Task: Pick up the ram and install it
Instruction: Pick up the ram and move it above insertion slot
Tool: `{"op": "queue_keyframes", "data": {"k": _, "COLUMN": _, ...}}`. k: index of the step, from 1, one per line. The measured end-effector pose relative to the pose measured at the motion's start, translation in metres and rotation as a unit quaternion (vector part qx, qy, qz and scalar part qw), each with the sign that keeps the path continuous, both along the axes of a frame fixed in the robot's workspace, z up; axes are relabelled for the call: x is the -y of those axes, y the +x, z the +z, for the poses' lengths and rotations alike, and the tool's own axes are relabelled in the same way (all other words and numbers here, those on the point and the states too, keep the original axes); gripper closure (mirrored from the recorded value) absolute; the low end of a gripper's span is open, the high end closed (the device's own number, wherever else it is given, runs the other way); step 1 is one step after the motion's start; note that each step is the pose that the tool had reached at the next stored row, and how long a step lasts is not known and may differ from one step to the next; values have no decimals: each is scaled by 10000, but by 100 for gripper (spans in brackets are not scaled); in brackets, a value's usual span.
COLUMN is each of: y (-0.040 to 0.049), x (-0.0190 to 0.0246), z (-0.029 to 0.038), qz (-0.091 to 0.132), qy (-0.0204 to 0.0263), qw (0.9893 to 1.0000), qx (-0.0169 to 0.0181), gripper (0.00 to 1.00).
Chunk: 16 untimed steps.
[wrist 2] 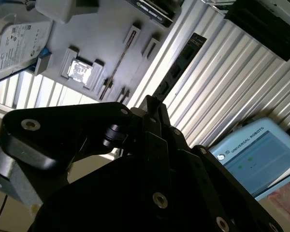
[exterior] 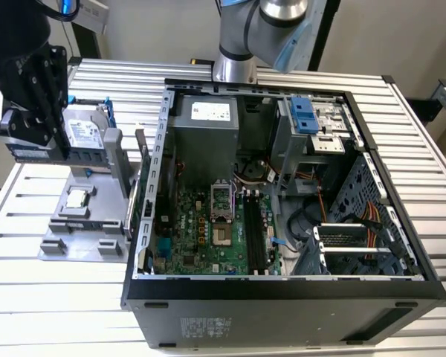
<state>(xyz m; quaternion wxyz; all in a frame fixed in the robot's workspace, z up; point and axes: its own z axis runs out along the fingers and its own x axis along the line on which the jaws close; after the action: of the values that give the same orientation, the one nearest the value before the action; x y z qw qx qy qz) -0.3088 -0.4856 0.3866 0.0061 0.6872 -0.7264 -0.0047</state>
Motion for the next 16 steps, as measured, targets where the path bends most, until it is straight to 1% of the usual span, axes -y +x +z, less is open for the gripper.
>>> {"op": "queue_keyframes", "data": {"k": 16, "y": 78, "x": 0, "z": 0, "qz": 0, "qy": 0, "qw": 10000, "qx": 0, "gripper": 100}}
